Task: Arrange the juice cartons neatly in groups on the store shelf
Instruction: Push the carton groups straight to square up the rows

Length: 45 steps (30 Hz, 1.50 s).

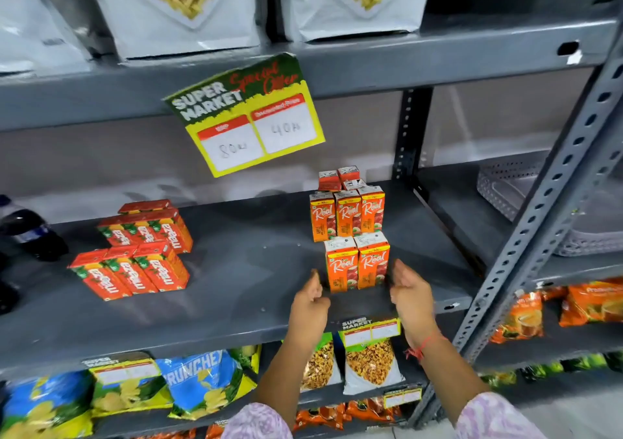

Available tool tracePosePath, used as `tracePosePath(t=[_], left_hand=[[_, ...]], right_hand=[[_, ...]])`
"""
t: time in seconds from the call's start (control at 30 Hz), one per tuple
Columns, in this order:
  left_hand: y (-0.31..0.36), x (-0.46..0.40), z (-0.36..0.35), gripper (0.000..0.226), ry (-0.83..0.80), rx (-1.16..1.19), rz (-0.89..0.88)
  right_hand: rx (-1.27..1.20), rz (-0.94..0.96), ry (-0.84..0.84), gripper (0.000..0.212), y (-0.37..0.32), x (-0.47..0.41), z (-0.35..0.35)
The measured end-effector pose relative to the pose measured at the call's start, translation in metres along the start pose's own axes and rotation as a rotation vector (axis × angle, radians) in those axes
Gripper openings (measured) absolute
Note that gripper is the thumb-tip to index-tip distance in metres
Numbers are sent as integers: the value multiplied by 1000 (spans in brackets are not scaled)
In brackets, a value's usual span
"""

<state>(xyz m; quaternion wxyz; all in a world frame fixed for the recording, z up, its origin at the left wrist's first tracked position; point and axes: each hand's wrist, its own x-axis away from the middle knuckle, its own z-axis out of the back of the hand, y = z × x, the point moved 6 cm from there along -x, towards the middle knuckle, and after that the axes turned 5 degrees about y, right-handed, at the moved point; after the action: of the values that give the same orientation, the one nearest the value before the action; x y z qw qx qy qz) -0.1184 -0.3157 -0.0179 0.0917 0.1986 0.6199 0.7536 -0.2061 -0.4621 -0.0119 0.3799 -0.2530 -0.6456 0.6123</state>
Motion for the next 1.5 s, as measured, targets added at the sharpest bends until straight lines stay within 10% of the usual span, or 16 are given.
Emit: tracePosePath(t=[0.2, 0.3, 0.5, 0.87, 1.1, 1.5], left_hand=[[-18, 16, 92, 36, 240, 169, 23], [-32, 23, 161, 24, 454, 280, 6], [-53, 23, 300, 22, 803, 532, -11], [-53, -61, 387, 66, 427, -71, -16], [-53, -87, 395, 12, 286, -205, -70], [-51, -93, 390, 20, 178, -121, -77]], right_hand=[[22, 229, 315, 51, 9, 61, -17], [104, 335, 152, 71, 5, 82, -74], [38, 205, -208, 41, 11, 117, -221], [315, 187, -261, 35, -1, 112, -347], [302, 127, -166, 23, 3, 103, -361], [301, 127, -151, 29, 2, 110, -363]])
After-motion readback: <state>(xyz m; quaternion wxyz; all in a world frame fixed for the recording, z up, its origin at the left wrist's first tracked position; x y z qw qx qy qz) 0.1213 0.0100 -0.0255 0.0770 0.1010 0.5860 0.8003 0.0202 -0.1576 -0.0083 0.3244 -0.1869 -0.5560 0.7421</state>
